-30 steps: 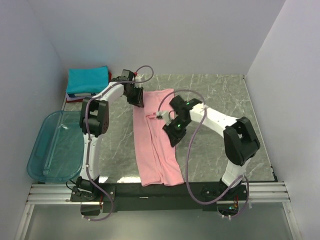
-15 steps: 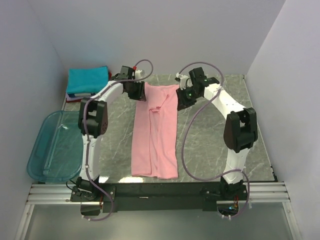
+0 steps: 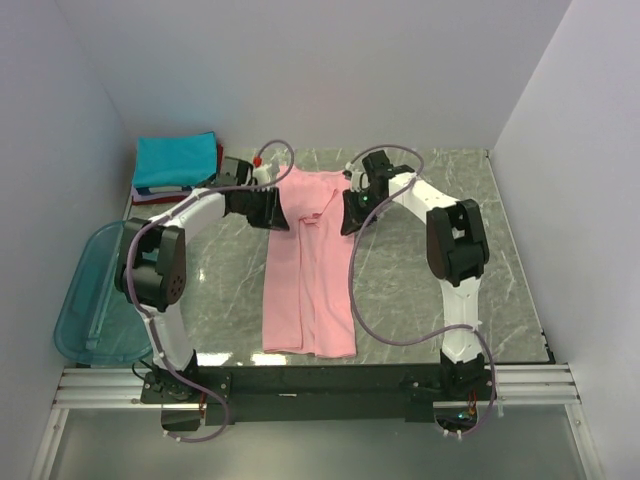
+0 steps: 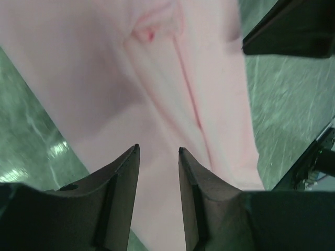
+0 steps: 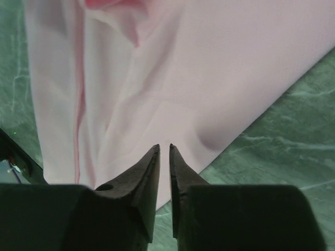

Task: Fold and stack the t-shirts
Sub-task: Fold the tshirt

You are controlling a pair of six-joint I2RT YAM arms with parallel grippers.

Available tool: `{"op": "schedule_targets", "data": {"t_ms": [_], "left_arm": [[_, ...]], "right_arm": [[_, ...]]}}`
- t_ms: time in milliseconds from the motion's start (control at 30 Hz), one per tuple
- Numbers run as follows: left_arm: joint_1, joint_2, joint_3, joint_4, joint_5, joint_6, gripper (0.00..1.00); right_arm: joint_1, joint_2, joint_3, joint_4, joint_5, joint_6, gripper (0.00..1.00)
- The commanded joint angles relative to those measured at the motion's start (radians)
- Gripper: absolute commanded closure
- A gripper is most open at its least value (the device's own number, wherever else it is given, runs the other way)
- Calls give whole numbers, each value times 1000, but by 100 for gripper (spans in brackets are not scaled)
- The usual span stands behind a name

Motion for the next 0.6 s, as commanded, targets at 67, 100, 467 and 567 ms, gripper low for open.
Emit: {"op": "schedule_targets", "data": {"t_ms": [67,100,467,567], "left_arm": [[-1,5,-70,36,45,-22,59],[-1,13,-71,34,43,-22,59],[-1,135,-16,-9,-9,8,60],[-1,163,9,-1,-30,8,60]], "right_arm": [[26,42,54,-43,66,54,84],[33,64,59,-59,86,51,88],[44,268,326,-236,371,60,100],[41,294,370,-230,408,65,100]]}}
